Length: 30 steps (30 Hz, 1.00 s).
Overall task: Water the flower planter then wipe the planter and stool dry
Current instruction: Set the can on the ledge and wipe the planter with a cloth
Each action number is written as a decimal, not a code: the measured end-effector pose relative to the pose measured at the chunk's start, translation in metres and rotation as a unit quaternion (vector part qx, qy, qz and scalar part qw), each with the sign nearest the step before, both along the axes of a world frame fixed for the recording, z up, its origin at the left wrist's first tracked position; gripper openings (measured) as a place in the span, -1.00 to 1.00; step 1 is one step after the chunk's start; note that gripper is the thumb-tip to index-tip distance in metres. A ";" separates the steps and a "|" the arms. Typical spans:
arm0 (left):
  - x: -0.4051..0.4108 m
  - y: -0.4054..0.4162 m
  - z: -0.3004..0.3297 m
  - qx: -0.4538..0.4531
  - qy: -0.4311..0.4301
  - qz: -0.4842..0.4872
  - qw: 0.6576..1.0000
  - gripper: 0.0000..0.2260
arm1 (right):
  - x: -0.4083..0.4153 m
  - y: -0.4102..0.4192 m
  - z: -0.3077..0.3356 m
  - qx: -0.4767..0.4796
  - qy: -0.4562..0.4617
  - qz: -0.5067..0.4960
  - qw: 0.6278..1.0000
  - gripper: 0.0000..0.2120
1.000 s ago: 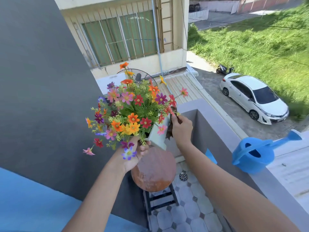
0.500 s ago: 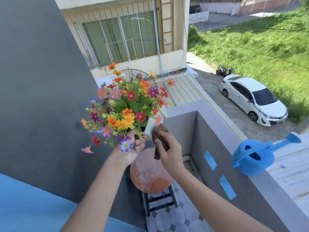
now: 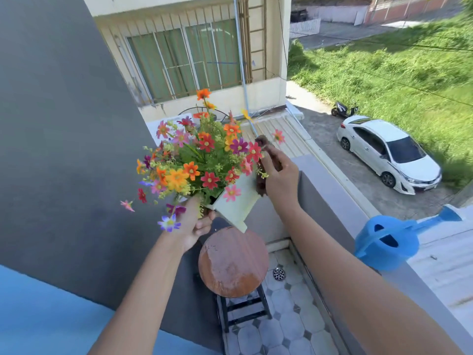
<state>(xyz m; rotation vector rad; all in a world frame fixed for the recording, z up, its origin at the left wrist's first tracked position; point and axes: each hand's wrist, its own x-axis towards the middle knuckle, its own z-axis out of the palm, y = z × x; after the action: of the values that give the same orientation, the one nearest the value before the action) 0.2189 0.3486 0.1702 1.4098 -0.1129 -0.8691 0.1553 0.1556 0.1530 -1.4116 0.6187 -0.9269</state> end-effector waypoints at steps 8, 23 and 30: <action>0.028 0.014 0.028 0.114 -0.070 -0.028 0.991 -0.65 | -0.018 -0.017 0.033 0.116 0.070 0.162 0.978 -0.72; 0.020 0.011 0.026 0.191 -0.210 -0.063 0.957 -0.62 | -0.029 -0.037 0.031 0.076 0.225 0.295 0.925 -0.50; 0.018 0.010 0.026 0.214 -0.239 -0.047 0.946 -0.70 | -0.035 -0.037 0.033 0.100 0.219 0.207 0.948 -0.81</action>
<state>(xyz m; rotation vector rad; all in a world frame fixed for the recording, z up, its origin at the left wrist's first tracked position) 0.2371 0.3586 0.1966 2.0243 -0.3796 -0.6311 0.1200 0.1191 0.1861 -1.4942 0.6855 -0.2088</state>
